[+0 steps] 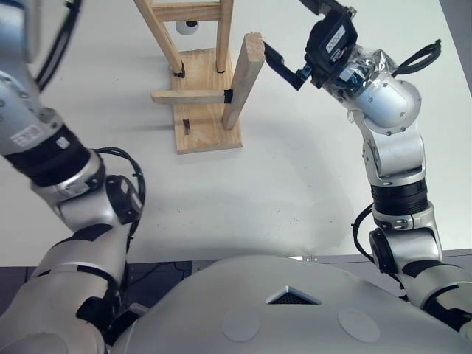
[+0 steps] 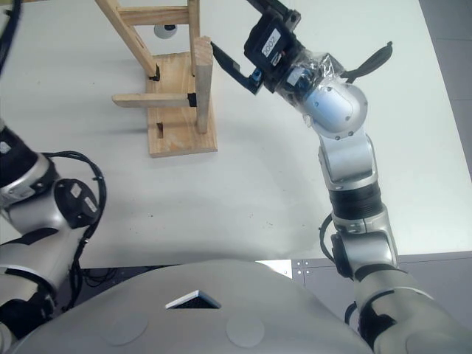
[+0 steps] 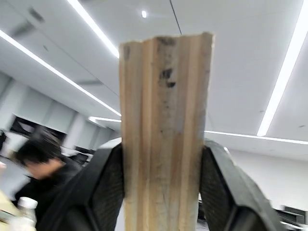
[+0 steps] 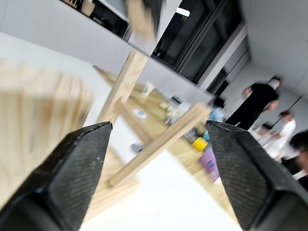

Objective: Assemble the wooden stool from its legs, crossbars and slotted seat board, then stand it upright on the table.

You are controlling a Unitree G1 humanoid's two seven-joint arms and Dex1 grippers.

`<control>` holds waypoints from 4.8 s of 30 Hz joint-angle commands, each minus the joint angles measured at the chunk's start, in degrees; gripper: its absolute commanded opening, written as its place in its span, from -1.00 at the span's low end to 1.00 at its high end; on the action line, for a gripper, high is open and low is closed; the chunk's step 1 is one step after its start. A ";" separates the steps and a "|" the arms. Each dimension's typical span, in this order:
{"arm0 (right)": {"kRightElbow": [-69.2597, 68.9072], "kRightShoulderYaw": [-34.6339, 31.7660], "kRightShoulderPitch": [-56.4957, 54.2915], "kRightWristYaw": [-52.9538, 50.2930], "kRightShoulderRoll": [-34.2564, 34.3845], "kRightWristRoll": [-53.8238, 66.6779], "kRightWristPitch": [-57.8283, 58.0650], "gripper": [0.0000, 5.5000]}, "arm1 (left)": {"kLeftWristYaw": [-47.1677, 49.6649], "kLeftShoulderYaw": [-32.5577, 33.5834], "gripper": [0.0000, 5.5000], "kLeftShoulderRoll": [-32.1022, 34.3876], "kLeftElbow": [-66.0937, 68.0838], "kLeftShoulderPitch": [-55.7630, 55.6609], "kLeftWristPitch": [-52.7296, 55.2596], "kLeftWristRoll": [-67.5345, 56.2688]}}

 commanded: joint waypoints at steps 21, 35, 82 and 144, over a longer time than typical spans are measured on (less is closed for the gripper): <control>2.43 0.56 1.84 6.15 -3.82 -0.21 8.38 0.46 | -19.75 -0.25 -0.26 -0.07 20.90 25.92 -11.69 24.68; 3.11 1.08 2.19 6.38 -3.82 -1.00 7.79 0.46 | -27.80 -7.12 -0.27 0.32 26.17 30.31 -14.19 33.16; 0.22 3.65 7.92 0.55 -1.03 -3.57 7.78 0.46 | -77.04 -36.37 -0.27 44.60 36.24 4.10 -17.47 60.01; 0.19 6.73 10.92 -6.58 3.31 -4.61 8.65 0.46 | -77.04 -61.96 -0.27 42.23 28.11 -19.53 -14.26 67.77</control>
